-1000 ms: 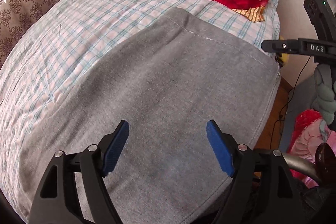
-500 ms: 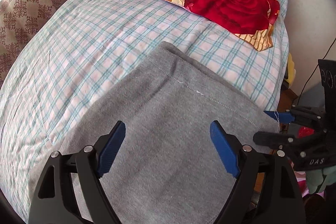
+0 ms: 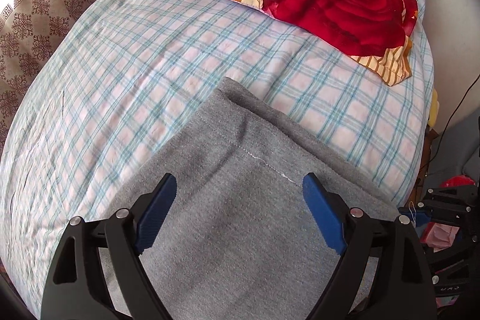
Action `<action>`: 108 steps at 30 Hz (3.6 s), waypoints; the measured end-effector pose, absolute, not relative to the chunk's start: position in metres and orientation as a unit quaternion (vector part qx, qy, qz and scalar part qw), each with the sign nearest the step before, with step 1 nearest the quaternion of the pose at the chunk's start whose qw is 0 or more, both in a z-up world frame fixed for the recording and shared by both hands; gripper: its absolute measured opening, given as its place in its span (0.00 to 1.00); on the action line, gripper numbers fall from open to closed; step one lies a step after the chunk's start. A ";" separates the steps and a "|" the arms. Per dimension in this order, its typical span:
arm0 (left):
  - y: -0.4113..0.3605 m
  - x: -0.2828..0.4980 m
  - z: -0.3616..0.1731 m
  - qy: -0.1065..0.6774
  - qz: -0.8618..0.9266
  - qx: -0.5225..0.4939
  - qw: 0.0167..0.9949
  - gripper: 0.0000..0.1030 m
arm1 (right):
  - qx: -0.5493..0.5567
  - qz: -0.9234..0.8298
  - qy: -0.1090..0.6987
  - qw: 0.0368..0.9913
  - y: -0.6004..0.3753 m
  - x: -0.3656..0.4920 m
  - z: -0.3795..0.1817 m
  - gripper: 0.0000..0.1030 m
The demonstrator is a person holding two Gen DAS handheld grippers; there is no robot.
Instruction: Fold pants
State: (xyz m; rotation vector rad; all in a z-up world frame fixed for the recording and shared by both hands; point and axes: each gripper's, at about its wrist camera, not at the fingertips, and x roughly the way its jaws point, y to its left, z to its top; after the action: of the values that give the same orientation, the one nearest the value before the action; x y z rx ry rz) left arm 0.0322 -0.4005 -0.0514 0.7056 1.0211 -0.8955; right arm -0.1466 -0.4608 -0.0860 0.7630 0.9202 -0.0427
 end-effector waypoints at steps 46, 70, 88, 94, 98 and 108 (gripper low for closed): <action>-0.395 0.068 -0.061 0.599 -0.397 0.166 0.675 0.19 | 0.221 0.046 0.403 0.887 -0.391 -0.124 -0.017 0.27; -0.134 0.118 -0.004 0.572 -0.354 -0.045 0.739 0.16 | 0.198 0.134 0.415 0.878 -0.342 -0.076 0.007 0.48; -0.039 0.133 -0.073 0.572 -0.273 -0.029 0.773 0.16 | 0.112 0.155 0.550 0.813 -0.245 -0.031 -0.072 0.49; -0.028 0.134 -0.075 0.568 -0.282 -0.042 0.772 0.16 | 0.108 0.148 0.532 0.827 -0.254 -0.017 -0.052 0.53; -0.028 0.136 -0.068 0.559 -0.286 -0.035 0.777 0.16 | 0.118 0.148 0.517 0.835 -0.254 -0.003 -0.043 0.53; -0.007 0.140 -0.091 0.571 -0.233 -0.001 0.787 0.40 | 0.064 0.158 0.547 0.820 -0.207 0.001 -0.089 0.67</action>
State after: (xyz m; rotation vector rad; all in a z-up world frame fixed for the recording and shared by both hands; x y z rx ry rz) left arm 0.1403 -0.0072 -0.0912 -0.0012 1.2311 -0.5020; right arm 0.0011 -0.2068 -0.0888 0.1366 1.1645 0.3374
